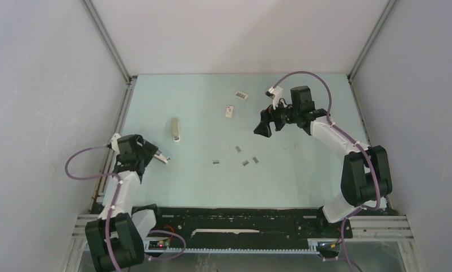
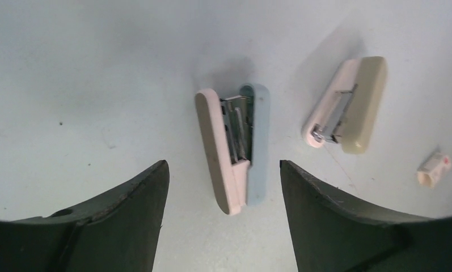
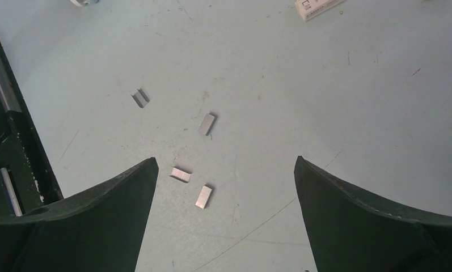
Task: Unload the staples from the stapler
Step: Place the stapler at the center of the board.
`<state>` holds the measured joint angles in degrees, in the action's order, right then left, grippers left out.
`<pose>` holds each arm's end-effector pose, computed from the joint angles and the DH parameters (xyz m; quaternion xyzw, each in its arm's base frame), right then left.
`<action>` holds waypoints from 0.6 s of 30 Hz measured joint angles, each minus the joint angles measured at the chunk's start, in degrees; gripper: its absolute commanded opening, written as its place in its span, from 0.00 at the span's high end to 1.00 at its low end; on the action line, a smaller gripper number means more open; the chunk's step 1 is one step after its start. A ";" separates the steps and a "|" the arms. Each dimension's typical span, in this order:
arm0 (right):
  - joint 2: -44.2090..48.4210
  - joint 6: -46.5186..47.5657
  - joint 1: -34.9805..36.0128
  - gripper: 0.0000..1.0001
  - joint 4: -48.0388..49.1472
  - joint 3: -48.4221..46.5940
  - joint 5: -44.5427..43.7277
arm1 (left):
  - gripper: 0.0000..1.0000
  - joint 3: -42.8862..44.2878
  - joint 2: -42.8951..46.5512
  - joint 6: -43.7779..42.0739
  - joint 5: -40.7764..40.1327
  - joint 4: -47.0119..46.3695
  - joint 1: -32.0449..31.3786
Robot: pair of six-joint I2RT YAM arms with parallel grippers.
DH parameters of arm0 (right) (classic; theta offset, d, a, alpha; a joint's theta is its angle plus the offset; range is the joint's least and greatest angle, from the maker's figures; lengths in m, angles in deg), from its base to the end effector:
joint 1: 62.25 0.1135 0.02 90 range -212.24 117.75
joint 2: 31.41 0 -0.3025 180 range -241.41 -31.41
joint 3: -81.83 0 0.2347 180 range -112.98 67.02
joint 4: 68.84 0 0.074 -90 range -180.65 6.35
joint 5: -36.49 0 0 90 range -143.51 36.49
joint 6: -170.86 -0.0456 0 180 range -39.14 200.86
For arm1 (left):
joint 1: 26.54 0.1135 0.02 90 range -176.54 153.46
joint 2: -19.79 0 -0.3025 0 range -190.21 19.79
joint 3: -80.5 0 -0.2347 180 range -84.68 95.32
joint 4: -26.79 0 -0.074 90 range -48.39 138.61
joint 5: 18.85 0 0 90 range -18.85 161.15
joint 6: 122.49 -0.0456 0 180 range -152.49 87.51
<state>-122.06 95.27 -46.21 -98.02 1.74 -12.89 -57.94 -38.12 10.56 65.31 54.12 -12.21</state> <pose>0.3163 0.1218 0.3035 -0.3652 0.7805 0.3199 0.3938 0.1644 0.0468 0.2213 -0.4584 0.7959 -0.0520 0.3921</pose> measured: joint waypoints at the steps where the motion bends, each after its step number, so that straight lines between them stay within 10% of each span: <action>1: 0.04 0.02 -0.13 0.00 -0.11 0.00 0.37 | 0.23 0.00 1.25 -0.20 0.57 0.22 0.00; 11: 2.91 2.71 -2.67 0.00 -5.25 0.02 9.70 | 0.14 -0.02 9.55 -1.66 21.07 -7.96 -1.46; 18: 4.87 3.34 -5.66 0.00 -8.50 0.02 15.63 | 0.14 2.27 5.86 -1.66 24.02 -12.46 -14.36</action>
<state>-117.19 98.62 -51.87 -106.53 1.76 2.74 -55.67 -32.26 8.90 89.33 41.66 -26.57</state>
